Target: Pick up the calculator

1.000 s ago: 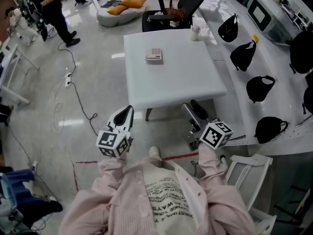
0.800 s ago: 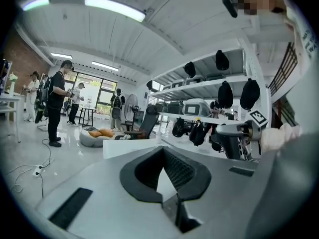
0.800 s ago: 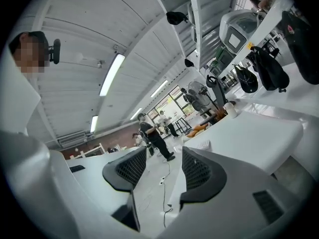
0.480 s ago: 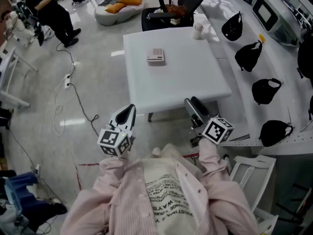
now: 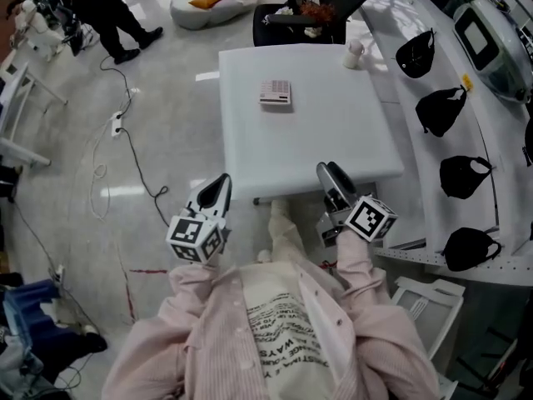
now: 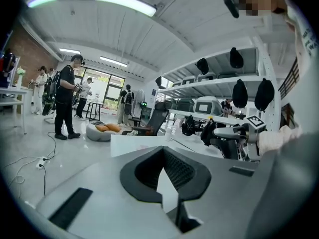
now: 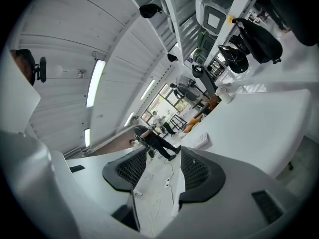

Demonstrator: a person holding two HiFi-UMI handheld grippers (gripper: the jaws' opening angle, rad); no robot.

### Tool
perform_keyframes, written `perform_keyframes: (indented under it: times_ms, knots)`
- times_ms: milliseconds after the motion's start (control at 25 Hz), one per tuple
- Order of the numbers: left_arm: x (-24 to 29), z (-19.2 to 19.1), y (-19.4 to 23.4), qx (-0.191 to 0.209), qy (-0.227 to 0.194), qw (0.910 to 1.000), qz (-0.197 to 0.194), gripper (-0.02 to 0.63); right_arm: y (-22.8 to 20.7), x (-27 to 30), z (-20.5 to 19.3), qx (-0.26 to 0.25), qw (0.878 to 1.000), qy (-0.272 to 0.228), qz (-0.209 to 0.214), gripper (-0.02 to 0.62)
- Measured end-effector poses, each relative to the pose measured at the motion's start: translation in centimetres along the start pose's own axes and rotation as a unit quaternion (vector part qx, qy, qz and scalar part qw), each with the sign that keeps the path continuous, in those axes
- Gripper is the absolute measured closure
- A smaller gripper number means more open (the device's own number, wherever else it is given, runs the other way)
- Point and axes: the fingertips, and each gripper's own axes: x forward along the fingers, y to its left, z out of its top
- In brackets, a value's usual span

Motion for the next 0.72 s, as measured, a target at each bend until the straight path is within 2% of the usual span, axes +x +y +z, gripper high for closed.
perform_keyframes:
  times_ms: [480,600,720]
  knots:
    - [10.2,0.3,5.8,-0.031,0.034,0.9986,0.026,0.604,-5.9,11.0,1.0,0.097,0.993,0.06,0.0,0.388]
    - [13.0,-0.1,6.7,-0.04,0.048,0.9977,0.026,0.604,-6.8,14.1,1.5,0.099,0.992,0.069,0.029,0.388]
    - [15.4,-0.6,7.4,-0.046,0.062,0.9967,0.025,0.604,-8.3,16.5,1.3,0.109,0.99,0.087,0.025,0.388]
